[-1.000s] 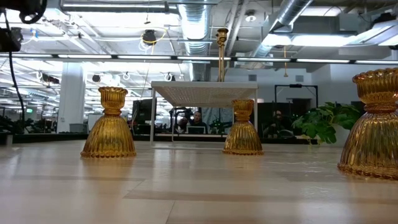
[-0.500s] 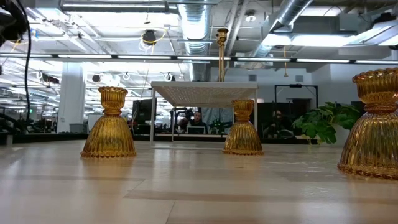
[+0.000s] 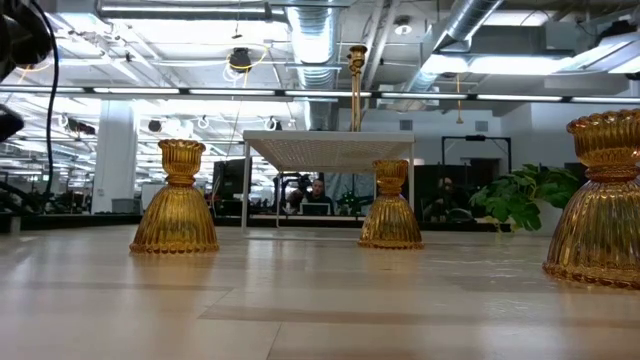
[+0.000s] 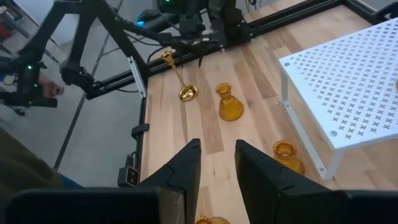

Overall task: Pick & Place candle stick holders
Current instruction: Align the gold candle holder with the other gold candle holders on the shelf

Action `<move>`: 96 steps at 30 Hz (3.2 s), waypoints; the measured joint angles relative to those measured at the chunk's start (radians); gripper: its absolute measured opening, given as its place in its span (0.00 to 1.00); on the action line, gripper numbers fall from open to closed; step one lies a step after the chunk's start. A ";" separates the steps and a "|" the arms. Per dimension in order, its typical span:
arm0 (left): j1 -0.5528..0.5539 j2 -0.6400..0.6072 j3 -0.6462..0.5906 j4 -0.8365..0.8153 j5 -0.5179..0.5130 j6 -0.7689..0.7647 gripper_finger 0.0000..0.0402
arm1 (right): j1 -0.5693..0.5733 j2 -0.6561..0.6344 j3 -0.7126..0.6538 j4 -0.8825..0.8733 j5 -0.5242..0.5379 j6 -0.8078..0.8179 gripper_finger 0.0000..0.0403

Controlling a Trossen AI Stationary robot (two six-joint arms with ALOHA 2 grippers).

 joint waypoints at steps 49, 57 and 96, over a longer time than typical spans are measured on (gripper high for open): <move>0.000 0.284 -0.016 0.498 -0.088 0.204 0.06 | -0.051 0.000 0.000 0.026 0.026 0.011 0.23; 0.004 0.273 -0.016 0.618 -0.233 0.218 0.06 | -0.051 0.000 0.000 0.023 0.029 -0.011 0.23; 1.124 0.731 0.798 0.466 0.161 0.636 0.05 | -0.096 -0.183 -0.001 0.004 0.318 -0.318 0.23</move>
